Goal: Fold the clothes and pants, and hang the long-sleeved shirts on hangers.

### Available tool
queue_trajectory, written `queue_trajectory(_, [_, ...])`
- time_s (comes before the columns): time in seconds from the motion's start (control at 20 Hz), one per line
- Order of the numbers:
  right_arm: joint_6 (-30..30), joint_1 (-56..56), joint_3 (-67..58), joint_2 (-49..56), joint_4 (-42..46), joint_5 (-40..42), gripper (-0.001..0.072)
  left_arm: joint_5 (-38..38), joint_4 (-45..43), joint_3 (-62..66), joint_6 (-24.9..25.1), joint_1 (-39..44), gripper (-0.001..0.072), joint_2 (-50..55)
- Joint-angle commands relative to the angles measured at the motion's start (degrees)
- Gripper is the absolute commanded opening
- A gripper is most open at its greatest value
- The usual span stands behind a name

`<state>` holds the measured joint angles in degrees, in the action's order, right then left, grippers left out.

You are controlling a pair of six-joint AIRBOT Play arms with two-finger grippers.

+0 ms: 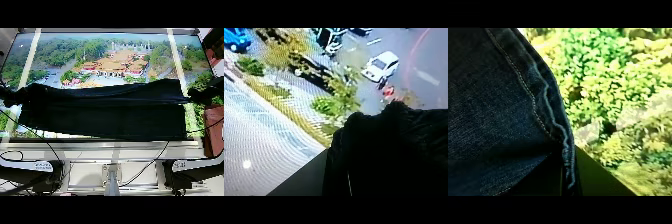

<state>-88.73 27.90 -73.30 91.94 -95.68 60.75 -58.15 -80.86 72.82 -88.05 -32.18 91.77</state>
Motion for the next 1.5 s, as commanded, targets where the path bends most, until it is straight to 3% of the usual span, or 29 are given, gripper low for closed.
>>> queue_trajectory(0.0, [0.2,-3.6,1.4,-0.2,-1.8,-9.6,0.0017,2.4,-0.9,-3.9,-0.7,0.0,0.0073,-0.1])
queue_trajectory(0.2, [0.2,-7.2,1.3,-0.2,-2.0,-18.8,0.0017,11.1,7.0,-3.9,-0.7,-0.1,0.0073,-2.1])
queue_trajectory(0.35, [0.2,-7.8,1.3,-0.3,-2.0,-21.4,0.0017,16.0,7.4,-3.9,-0.7,-0.4,0.0073,-5.3])
queue_trajectory(0.85, [0.2,-7.8,6.4,-0.1,2.5,-9.1,0.0017,9.0,7.2,-4.1,-0.3,-1.5,0.0082,-0.1])
queue_trajectory(0.95, [0.2,-7.8,7.6,-0.1,2.5,-8.0,0.0017,8.9,7.2,-4.0,4.7,-1.8,0.0087,-0.2])
queue_trajectory(1.0, [0.2,-7.8,7.7,-0.1,2.5,-8.1,0.0017,9.0,7.2,-4.0,9.4,-1.8,0.0254,-0.7])
queue_trajectory(1.05, [0.2,-7.8,7.7,-0.2,2.3,-8.5,0.0018,9.0,7.2,-4.0,12.9,-1.8,0.0517,-1.2])
queue_trajectory(1.1, [0.2,-7.8,7.7,-0.2,1.7,-8.9,0.0018,9.0,7.2,-4.0,14.7,-1.8,0.072,-1.8])
queue_trajectory(1.25, [0.2,-7.8,7.7,-0.2,0.3,-8.9,0.0018,8.9,7.3,-3.9,24.3,-1.7,0.0667,-4.3])
queue_trajectory(1.3, [0.2,-7.8,7.7,-0.2,0.3,-8.9,0.0017,8.8,7.2,-3.9,27.3,-1.4,0.0584,-5.7])
queue_trajectory(1.45, [0.2,-7.8,7.7,-0.2,0.3,-9.1,0.0017,9.3,7.5,-3.9,37.9,-0.4,0.0576,-9.2])
